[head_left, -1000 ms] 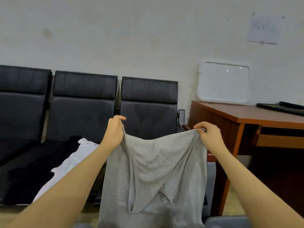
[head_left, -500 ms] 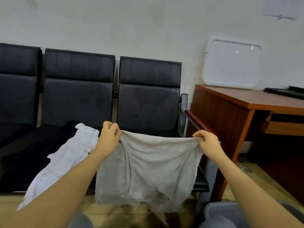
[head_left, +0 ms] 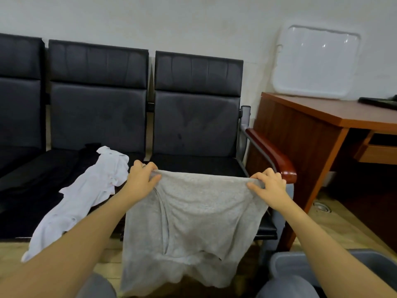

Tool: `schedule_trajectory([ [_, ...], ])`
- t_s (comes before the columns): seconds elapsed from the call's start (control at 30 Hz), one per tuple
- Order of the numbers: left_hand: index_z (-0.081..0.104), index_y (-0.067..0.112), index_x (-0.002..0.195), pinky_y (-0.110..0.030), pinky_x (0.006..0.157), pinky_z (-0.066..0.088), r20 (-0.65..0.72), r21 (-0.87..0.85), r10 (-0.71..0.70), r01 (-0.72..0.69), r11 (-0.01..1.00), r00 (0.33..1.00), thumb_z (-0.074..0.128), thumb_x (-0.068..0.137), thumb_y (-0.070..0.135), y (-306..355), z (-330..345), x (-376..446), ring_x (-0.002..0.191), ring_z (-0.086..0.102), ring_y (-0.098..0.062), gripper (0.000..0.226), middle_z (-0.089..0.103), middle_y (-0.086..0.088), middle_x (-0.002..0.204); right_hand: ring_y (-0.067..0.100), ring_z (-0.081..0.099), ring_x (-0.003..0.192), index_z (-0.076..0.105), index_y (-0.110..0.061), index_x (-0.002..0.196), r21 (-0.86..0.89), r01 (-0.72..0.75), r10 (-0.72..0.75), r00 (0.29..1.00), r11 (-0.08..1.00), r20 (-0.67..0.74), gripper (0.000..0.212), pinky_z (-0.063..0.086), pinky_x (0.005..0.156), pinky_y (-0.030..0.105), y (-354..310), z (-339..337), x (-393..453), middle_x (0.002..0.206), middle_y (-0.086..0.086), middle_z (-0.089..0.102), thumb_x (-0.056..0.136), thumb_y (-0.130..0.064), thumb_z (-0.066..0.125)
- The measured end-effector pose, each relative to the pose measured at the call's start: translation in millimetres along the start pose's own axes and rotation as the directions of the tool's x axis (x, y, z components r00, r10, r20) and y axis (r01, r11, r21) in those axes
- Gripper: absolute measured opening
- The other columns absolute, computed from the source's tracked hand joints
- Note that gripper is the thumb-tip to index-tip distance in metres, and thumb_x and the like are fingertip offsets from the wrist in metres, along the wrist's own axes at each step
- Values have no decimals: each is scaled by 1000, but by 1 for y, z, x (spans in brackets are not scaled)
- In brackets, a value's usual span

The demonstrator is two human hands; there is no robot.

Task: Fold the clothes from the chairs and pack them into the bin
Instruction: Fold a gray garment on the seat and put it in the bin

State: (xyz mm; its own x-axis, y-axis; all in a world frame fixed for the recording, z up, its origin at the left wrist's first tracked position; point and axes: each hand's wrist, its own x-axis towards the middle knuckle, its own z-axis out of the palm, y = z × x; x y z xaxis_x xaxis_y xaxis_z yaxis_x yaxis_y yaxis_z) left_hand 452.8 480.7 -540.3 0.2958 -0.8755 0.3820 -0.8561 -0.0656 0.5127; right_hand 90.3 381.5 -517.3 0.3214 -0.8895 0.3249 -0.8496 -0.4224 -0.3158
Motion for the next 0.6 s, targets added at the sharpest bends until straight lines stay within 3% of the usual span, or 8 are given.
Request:
schedule_trajectory([
  [0.23,56,13,109,-22,88,34,-31,-154,-85,79,985,996,53,95,17,-8,17,-5,93,44,-13,15,37,-4,108,15,34,94,66,-24,100,9,55,-55,999,998,-4,20,16,75,30,13,15,11,96,-4,52,96,-35,50],
  [0.4,57,10,112,-22,88,36,71,-92,-42,48,995,997,53,95,13,-29,49,2,87,45,-13,18,37,-3,106,17,41,95,67,-24,98,-8,66,-66,997,998,27,18,15,70,31,19,49,25,92,-6,55,97,-31,50],
  [0.53,57,8,108,-20,84,35,119,-52,-15,21,998,993,53,95,12,-53,81,7,83,43,-10,15,36,-3,103,13,34,90,66,-22,97,-41,8,-7,999,999,36,20,14,69,30,22,91,35,87,-8,52,98,-30,48],
  [0.6,56,7,109,-28,87,42,165,11,-31,29,1000,986,54,94,11,-66,94,8,84,46,-15,16,36,-4,104,13,34,90,66,-21,97,-51,3,0,998,999,55,19,15,71,30,24,110,40,88,-6,52,98,-30,49],
])
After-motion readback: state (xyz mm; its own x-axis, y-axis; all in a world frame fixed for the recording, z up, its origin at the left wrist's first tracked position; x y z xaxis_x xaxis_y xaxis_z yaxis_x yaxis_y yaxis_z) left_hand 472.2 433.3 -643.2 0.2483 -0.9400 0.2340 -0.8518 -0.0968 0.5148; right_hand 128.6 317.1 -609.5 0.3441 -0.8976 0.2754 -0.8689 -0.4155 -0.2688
